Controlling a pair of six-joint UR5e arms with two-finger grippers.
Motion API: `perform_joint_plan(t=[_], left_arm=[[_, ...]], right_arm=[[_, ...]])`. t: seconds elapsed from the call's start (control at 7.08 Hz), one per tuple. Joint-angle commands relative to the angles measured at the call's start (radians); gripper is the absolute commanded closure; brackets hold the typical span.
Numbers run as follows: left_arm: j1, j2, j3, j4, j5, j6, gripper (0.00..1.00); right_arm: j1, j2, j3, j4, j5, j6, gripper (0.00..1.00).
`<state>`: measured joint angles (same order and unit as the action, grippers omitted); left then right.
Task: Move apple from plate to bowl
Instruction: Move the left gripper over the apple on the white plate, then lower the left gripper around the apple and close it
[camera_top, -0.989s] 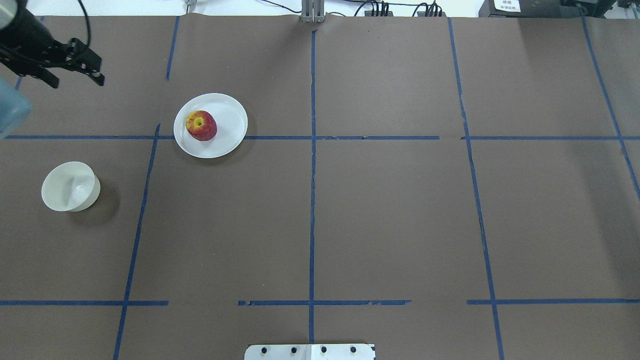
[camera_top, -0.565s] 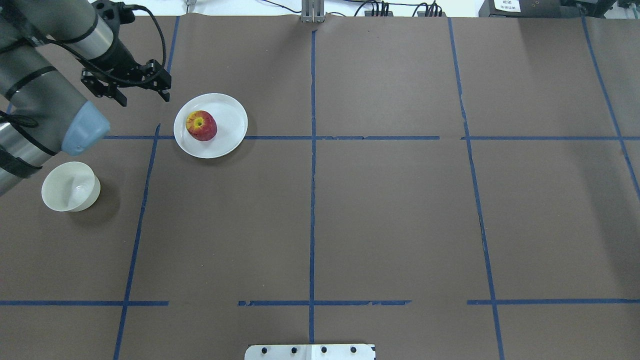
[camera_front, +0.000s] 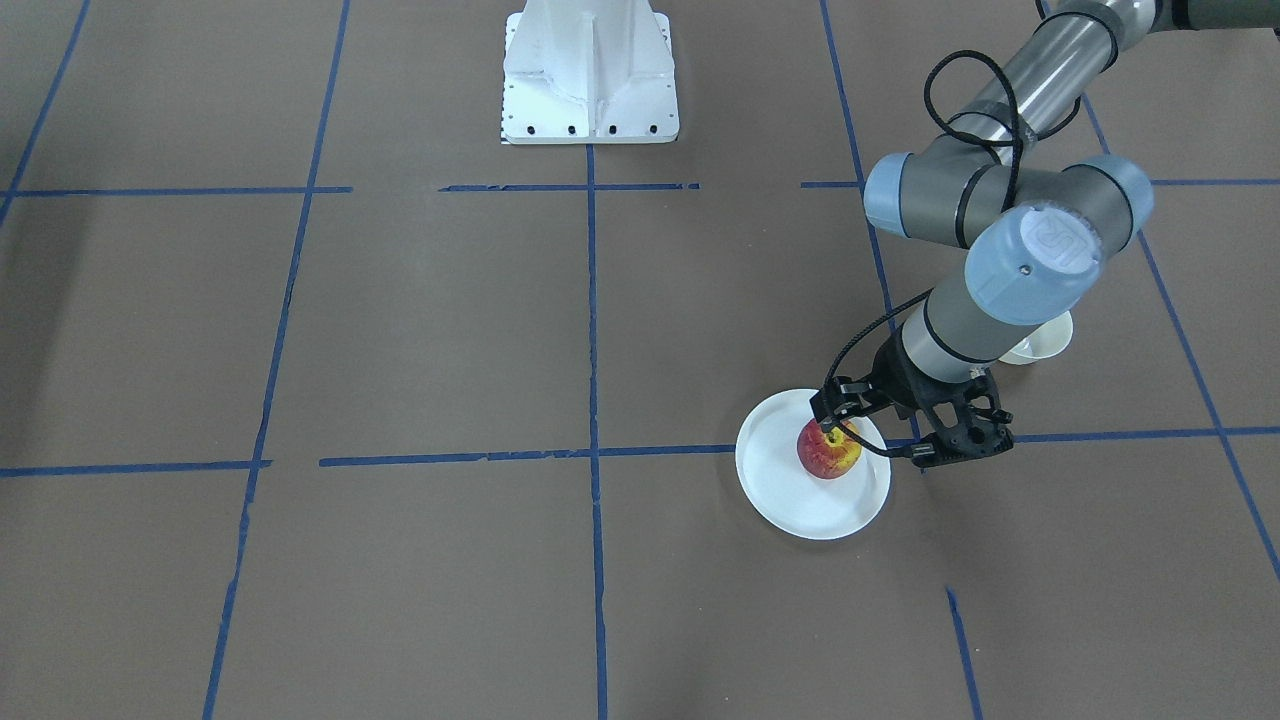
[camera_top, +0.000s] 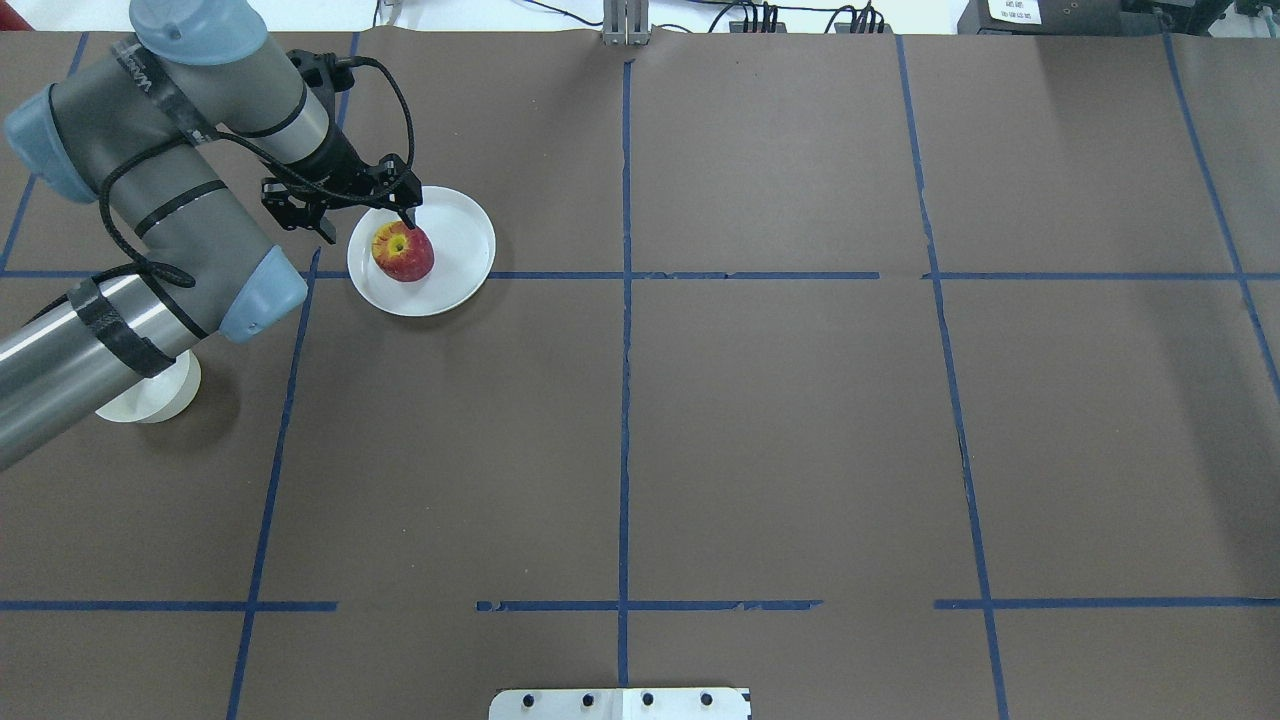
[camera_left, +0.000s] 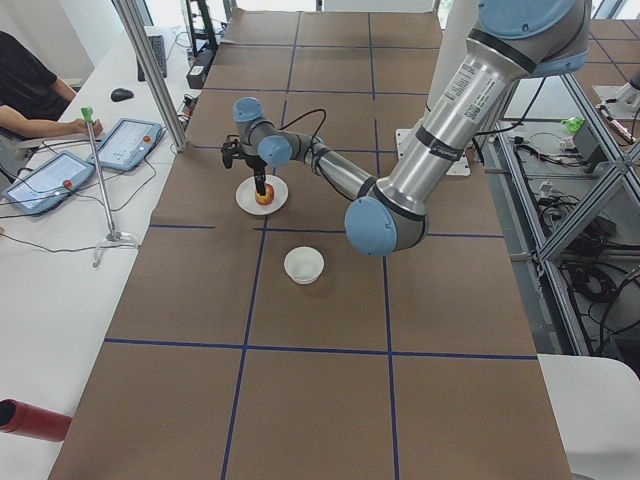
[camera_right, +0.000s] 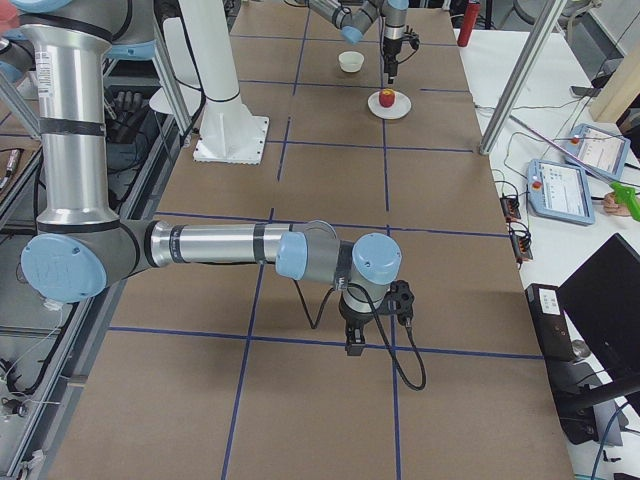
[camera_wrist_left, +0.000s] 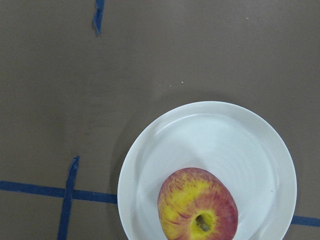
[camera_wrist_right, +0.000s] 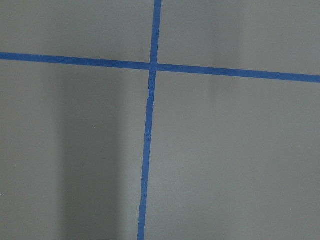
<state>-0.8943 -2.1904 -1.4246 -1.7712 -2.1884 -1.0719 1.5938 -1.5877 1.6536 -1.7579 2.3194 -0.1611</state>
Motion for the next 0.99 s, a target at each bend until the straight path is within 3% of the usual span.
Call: perform_joint_plan(t=[0.0, 0.85], left_arm=[[0.038, -0.031, 0.041, -0.004, 0.072, -0.025, 0.0], [0.061, -0.032, 0.11, -0.083, 0.079, -0.026, 0.0]], right_arm=[[0.0, 0.0, 0.0, 0.0, 0.0, 0.0, 0.0], [0.0, 0.0, 0.0, 0.0, 0.0, 0.0, 0.0]])
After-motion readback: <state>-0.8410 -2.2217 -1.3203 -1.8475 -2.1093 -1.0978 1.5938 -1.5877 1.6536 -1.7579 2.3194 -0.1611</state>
